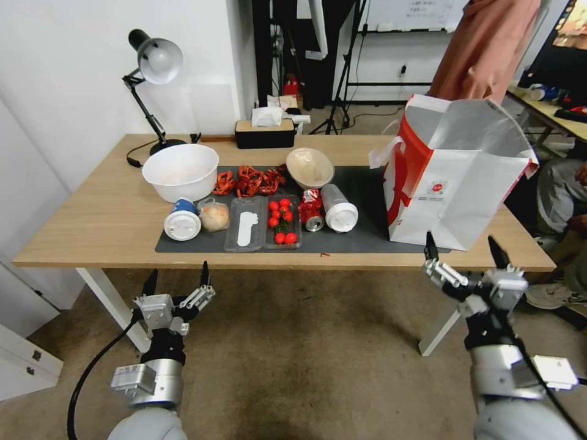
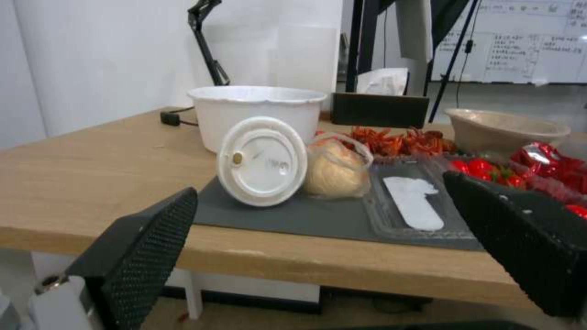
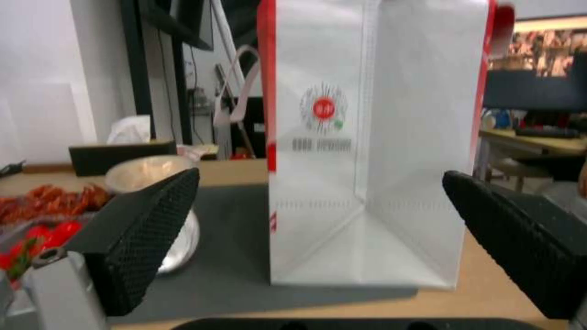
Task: Pick up the food delivery bag from the floor and place it on the table.
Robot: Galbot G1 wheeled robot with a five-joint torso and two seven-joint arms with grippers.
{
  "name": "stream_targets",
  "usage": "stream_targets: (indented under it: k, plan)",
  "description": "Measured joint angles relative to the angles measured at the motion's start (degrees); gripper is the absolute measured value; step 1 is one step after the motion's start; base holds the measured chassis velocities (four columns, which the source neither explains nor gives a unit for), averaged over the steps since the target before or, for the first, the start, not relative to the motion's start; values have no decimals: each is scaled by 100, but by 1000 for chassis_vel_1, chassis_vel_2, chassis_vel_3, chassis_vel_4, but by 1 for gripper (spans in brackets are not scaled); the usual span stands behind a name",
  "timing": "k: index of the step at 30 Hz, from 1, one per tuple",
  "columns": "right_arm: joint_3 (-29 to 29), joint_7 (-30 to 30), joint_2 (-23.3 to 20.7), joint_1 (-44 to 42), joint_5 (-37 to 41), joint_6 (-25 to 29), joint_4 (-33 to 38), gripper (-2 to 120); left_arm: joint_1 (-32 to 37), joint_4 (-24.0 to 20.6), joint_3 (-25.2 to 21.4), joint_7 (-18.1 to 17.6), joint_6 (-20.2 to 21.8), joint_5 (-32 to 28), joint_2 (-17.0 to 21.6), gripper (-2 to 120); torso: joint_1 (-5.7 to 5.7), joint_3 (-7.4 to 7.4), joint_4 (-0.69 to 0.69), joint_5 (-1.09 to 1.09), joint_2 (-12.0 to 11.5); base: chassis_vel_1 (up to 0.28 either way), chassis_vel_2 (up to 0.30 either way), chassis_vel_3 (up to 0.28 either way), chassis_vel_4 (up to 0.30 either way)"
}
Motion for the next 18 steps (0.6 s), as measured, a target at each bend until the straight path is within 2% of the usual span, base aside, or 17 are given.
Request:
stream_targets:
  k: [12,18]
  plan:
    - [-576,-296,446,14,-161,198,-404,100,-11,159,-24,-4,0,41,36,100,0,0,0,-1,0,0,0,0,0]
    - [-633,-460,519,106,-332,342,-607,100,-25,213,-28,31,17,37,64,100,1,0,1,0,0,0,0,0,0]
